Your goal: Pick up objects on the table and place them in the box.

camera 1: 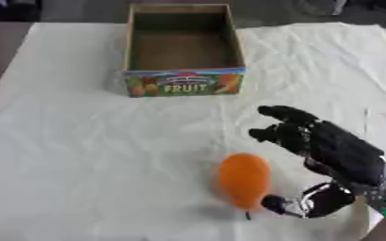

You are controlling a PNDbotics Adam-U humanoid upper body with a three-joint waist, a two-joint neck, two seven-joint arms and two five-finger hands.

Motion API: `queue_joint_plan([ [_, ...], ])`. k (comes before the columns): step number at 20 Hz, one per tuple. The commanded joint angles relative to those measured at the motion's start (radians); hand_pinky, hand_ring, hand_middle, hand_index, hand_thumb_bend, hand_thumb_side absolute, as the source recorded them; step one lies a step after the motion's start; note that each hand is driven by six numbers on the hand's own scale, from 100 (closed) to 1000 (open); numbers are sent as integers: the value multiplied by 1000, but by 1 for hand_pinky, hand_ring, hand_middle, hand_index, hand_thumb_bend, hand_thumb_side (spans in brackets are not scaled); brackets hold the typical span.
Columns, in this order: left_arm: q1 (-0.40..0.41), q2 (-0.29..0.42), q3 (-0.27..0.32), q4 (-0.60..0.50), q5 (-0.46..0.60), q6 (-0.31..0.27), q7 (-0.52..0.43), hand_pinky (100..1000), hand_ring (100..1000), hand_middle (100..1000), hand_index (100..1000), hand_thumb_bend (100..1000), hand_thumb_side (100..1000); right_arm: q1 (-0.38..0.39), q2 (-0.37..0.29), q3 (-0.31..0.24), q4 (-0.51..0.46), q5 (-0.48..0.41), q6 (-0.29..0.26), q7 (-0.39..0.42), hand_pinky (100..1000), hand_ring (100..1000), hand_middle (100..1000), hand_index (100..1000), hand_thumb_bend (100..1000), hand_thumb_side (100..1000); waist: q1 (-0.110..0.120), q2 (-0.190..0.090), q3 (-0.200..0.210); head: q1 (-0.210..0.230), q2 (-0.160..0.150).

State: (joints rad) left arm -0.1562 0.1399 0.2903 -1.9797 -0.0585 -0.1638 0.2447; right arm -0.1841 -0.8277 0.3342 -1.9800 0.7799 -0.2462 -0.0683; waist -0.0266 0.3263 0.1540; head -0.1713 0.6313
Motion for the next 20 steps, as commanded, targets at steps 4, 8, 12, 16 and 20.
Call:
queue_joint_plan([
  [4,-7,9,-4,-20,1,3,-7,320,384,640,714,100,684,-40,-35,5,-20,-81,112,101,974,1000,702,1000,567,866,0,-12,2,-6,1],
  [8,-8,9,-6,-20,1,4,-9,320,384,640,714,100,684,-55,-39,20,-20,-72,163,150,967,1000,715,995,576,814,-1,-11,6,-9,1],
  [12,-8,7,-6,-20,2,5,-11,319,384,640,711,100,685,-52,-45,44,-20,-42,157,195,970,1000,728,989,561,839,-2,-10,11,-12,1],
  [16,-9,6,-7,-20,2,8,-13,319,384,640,710,100,684,-52,-50,51,-20,-43,152,228,966,1000,716,966,551,840,-4,-10,11,-13,0],
  [20,-10,5,-7,-20,2,9,-12,319,384,640,709,100,684,-47,-60,48,-20,-31,165,255,958,1000,697,939,527,827,-6,-9,14,-15,-2],
])
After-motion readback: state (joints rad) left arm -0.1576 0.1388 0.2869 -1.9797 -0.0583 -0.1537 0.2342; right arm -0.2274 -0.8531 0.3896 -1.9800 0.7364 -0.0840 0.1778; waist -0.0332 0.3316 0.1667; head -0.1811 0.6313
